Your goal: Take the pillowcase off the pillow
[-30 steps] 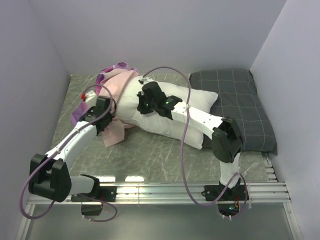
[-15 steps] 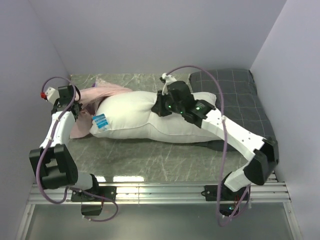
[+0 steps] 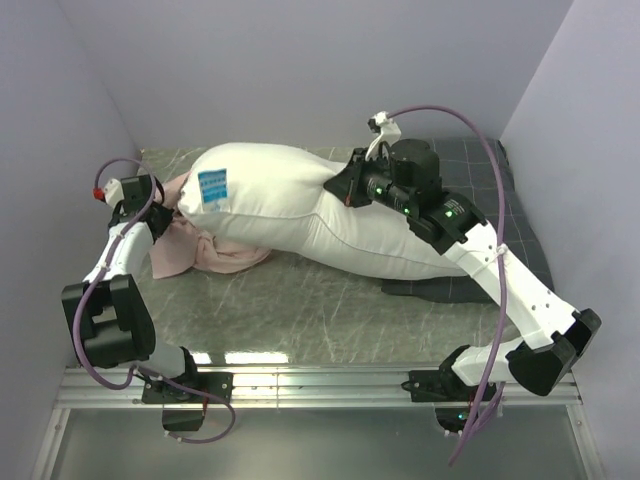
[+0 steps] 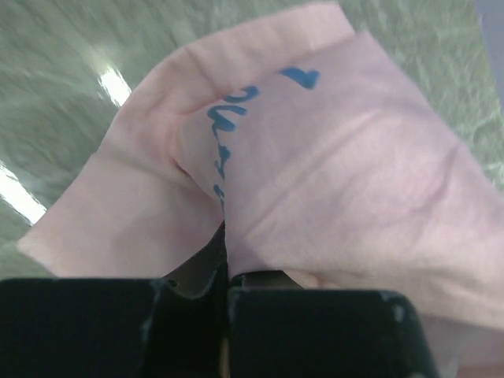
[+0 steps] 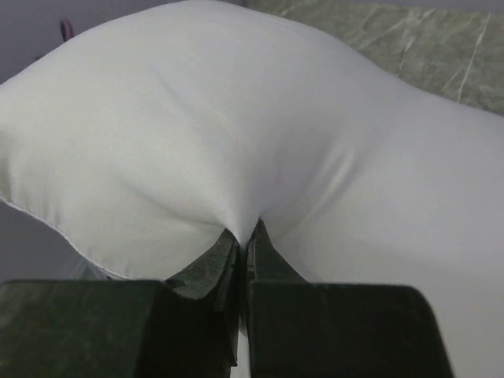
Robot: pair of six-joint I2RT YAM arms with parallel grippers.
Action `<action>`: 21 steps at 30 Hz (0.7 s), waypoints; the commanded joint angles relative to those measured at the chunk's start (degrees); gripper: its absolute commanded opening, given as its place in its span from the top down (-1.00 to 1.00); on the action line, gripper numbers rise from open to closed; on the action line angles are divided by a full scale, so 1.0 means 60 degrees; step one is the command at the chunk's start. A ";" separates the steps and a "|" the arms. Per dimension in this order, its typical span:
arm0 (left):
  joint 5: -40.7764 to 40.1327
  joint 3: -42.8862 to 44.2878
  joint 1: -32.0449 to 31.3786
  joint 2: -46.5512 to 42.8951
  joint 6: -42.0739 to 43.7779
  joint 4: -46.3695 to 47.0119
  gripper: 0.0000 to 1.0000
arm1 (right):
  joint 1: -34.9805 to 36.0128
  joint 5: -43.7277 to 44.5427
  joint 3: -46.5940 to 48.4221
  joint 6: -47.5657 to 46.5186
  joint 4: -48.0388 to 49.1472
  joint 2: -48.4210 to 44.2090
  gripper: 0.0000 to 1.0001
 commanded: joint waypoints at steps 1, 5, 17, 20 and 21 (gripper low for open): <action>0.1153 -0.0643 0.0009 -0.0363 -0.0421 0.0830 0.92 | -0.0064 0.0501 0.1379 0.0635 0.2429 -0.0218 1.00; 0.1768 -0.1055 -0.0006 -0.0494 -0.0495 0.1095 0.92 | -0.0064 0.1030 0.1556 0.0709 0.3060 -0.0057 1.00; 0.3670 -0.0236 -0.0006 -0.1666 0.1130 0.0188 0.16 | 0.0126 0.1309 0.1527 0.0533 0.5286 0.3999 1.00; 0.3893 -0.0031 -0.0020 -0.2104 0.1687 -0.0149 -0.03 | 0.0491 0.0974 0.1658 0.0533 0.5610 0.5098 1.00; 0.3864 0.0042 -0.0035 -0.2237 0.2022 -0.0425 -0.06 | 0.0566 0.0769 0.1601 0.0620 0.5624 0.5434 0.74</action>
